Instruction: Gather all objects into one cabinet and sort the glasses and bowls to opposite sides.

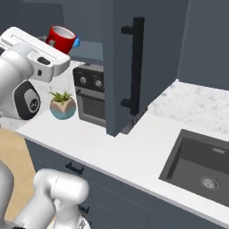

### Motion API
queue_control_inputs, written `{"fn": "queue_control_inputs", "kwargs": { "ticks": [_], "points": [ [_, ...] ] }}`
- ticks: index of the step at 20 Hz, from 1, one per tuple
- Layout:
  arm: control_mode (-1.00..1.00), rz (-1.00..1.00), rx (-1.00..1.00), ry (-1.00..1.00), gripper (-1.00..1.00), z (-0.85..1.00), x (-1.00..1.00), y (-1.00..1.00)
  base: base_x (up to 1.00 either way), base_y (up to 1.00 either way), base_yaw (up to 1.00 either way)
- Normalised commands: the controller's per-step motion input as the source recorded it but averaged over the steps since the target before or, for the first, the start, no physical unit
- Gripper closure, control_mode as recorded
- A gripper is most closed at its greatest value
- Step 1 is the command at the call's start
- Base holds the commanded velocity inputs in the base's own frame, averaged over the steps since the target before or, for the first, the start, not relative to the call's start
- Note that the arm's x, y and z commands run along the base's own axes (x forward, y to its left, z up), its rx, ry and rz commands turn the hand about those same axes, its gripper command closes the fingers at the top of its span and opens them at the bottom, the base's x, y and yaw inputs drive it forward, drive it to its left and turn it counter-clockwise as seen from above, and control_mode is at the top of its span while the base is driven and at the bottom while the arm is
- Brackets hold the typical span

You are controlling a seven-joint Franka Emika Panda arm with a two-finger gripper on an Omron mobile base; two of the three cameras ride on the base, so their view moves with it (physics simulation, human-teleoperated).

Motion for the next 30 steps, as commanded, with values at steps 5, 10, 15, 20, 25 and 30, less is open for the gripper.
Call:
{"fn": "queue_control_inputs", "kwargs": {
  "ticks": [5,10,15,20,25,30],
  "points": [
    [1.00,0.00,0.00,0.00,1.00,0.00,0.00,0.00,0.82,0.01,-0.01],
    [1.00,0.00,0.00,0.00,1.00,0.00,0.00,0.00,-0.26,0.00,0.00],
    [1.00,0.00,0.00,0.00,1.00,0.00,0.00,0.00,-0.11,0.00,0.00],
    [1.00,0.00,0.00,0.00,1.00,0.00,0.00,0.00,-0.09,0.00,0.00],
    [-1.00,0.00,-0.02,0.05,1.00,-0.02,0.00,0.00,-0.03,0.00,0.00],
    [-1.00,0.00,-0.04,0.25,1.00,-0.04,0.05,0.00,0.00,0.00,0.00]
  ]
}}
